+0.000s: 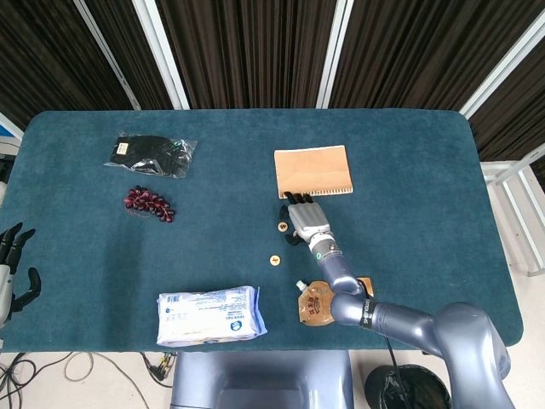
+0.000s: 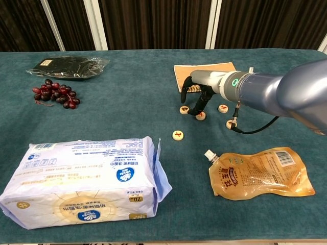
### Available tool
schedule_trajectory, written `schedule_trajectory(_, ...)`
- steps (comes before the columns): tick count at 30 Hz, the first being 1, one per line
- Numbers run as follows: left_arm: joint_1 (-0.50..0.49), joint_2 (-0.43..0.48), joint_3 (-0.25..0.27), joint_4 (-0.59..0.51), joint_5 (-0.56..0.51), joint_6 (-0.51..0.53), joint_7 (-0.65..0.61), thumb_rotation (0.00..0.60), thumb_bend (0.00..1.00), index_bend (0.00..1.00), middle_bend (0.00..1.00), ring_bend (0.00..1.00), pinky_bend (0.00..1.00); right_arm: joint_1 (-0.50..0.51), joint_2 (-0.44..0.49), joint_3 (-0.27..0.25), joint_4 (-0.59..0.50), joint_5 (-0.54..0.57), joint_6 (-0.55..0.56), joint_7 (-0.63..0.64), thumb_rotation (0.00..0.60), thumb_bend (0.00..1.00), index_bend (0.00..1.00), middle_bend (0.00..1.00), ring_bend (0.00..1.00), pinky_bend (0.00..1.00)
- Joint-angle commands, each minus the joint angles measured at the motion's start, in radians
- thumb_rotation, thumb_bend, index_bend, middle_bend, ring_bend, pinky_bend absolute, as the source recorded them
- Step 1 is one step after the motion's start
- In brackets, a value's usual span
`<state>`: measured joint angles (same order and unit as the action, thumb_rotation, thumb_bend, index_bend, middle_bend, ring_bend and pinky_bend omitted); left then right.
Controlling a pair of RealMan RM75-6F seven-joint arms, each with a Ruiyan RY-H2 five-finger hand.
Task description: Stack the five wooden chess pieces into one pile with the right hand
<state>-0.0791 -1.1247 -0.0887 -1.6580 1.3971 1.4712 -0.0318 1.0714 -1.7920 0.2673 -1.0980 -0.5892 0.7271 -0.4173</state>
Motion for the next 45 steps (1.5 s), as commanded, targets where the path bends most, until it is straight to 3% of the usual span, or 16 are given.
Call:
schedule_trajectory(1,-0.001,0.000,0.001,0.000,0.001,-0.002,0.001,0.600,0.62,0.13,0.00,0.00,0.00,-0.003,-0.020,0.009,0.021,-0.019,0.009,0.021,0.600,0.41,0.39,0.00,0.00,0.00)
schedule_trajectory(13,-0.004,0.000,0.002,0.000,0.000,-0.009,0.003,0.600,0.62,0.14,0.00,0.00,0.00,-0.003,-0.066,0.014,0.109,-0.027,-0.022,0.033,0.600,0.41,0.44,0.00,0.00,0.00)
schedule_trajectory(45,-0.005,0.000,0.001,0.002,-0.004,-0.011,0.002,0.600,0.62,0.14,0.00,0.00,0.00,-0.008,-0.107,0.035,0.166,-0.069,-0.048,0.051,0.600,0.41,0.48,0.00,0.00,0.00)
